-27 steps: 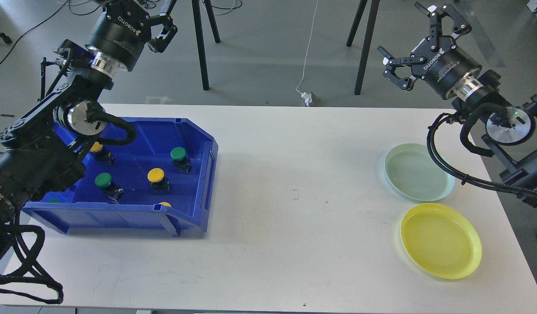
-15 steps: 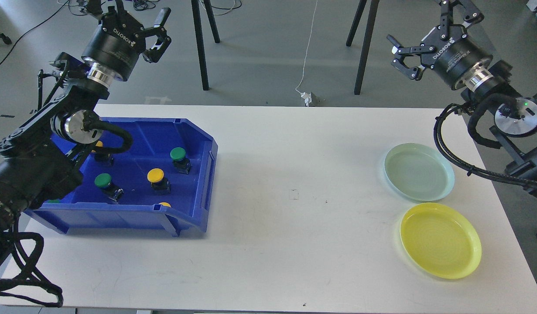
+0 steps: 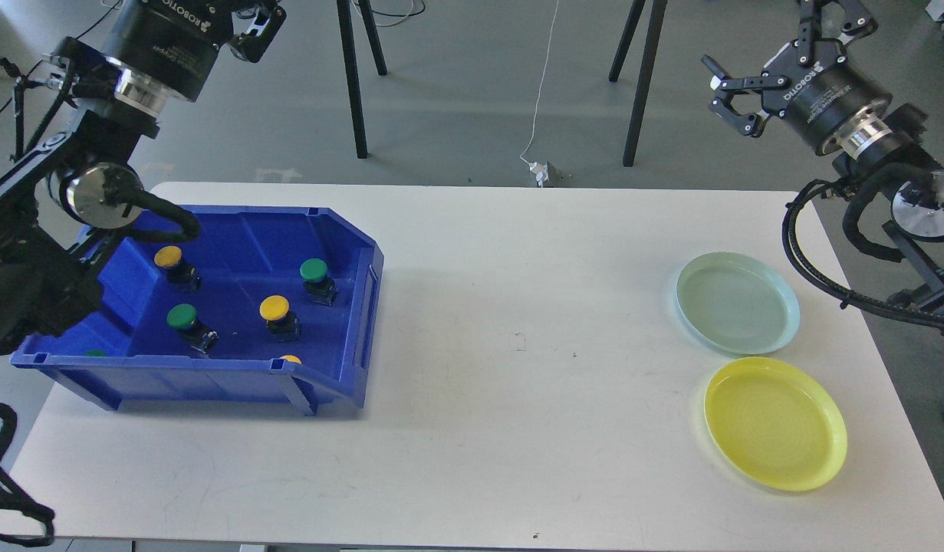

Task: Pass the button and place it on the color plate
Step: 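Raise the left arm and move it over the blue bin, then lower the left gripper into the bin and grasp a yellow button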

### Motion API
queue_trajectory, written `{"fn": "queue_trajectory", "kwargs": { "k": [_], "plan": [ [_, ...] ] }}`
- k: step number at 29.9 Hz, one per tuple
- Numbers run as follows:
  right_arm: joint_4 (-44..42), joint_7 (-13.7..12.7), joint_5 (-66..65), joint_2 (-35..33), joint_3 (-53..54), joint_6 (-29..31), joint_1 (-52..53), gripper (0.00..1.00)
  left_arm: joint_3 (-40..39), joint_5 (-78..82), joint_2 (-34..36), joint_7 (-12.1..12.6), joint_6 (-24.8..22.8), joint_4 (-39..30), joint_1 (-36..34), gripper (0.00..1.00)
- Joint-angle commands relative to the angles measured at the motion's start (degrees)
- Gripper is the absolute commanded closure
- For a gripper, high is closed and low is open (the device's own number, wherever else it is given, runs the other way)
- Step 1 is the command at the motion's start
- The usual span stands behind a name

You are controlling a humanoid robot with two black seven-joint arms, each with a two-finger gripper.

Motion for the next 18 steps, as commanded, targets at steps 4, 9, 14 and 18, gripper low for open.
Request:
{"fn": "queue_trajectory", "kwargs": {
  "k": [4,9,14,18],
  "plan": [
    [-0.2,0.0,0.0,-0.3,0.2,0.0,-1.3,0.00,15.3,26.6,17.6,0.0,0.0,-7.4,-10.2,0.01],
    [-0.2,0.0,0.0,-0.1,0.4,0.0,-3.4,0.00,18.7,61.4,22.6,0.0,0.0,-14.5,-11.2,0.01],
    [-0.5,0.1,0.0,-0.8,1.4,0.0,-5.9,0.00,30.6,76.1,21.6,0.0,0.0,-14.5,-10.8,0.01],
    [-0.7,0.1,0.0,-2.2,2.8,0.0,-7.3,0.00,36.5,78.9,18.8,0.0,4.5,-11.9,-10.0,0.01]
  ]
}}
